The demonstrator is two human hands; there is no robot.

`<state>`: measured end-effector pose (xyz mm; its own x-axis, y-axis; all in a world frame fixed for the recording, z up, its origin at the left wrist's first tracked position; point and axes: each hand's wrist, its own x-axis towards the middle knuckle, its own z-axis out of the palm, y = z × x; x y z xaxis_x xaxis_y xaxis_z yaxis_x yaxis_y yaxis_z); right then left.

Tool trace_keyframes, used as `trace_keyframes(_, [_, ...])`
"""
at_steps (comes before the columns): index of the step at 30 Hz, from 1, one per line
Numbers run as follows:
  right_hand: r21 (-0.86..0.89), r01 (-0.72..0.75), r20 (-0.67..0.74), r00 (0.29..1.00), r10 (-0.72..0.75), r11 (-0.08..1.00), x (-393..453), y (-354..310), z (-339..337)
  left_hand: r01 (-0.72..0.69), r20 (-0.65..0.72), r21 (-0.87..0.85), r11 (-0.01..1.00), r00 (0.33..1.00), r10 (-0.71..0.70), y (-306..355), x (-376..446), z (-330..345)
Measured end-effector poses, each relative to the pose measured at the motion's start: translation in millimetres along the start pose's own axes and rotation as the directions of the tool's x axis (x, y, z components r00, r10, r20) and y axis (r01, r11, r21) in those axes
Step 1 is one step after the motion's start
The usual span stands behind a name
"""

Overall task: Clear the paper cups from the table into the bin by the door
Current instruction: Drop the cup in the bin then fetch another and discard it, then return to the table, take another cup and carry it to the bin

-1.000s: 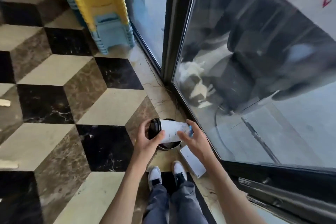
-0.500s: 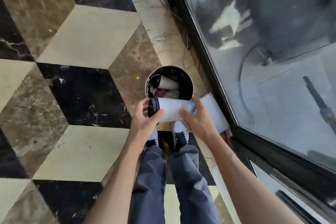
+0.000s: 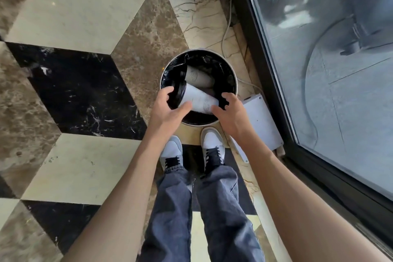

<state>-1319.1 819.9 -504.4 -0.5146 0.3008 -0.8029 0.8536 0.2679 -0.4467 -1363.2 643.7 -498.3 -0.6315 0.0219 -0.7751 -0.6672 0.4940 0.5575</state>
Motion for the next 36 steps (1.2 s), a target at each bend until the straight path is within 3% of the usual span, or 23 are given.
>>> trace_keyframes(9, [0.071, 0.105, -0.042, 0.994, -0.102, 0.992, -41, -49, -30, -0.086, -0.053, -0.085, 0.993, 0.995, 0.082, 45, -32, -23])
trace_keyframes(16, [0.055, 0.381, -0.139, 0.918, -0.371, 0.923, -134, -168, -87, -0.314, -0.171, -0.096, 0.945, 0.94, 0.295, 153, -117, -88])
trace_keyframes(20, [0.087, 0.571, -0.207, 0.812, -0.546, 0.816, -226, -251, -136, -0.511, -0.291, -0.071, 0.856, 0.832, 0.472, 239, -201, -143])
trace_keyframes(27, [0.055, 0.828, -0.263, 0.551, -0.792, 0.558, -404, -376, -215, -0.766, -0.465, -0.054, 0.64, 0.587, 0.663, 367, -377, -226])
trace_keyframes(32, [0.035, 0.931, -0.241, 0.36, -0.901, 0.363, -503, -422, -245, -0.839, -0.579, 0.034, 0.543, 0.426, 0.695, 404, -471, -264])
trace_keyframes(36, [0.041, 0.966, -0.16, 0.259, -0.953, 0.255, -552, -445, -249, -0.836, -0.682, 0.048, 0.547, 0.373, 0.63, 402, -526, -292])
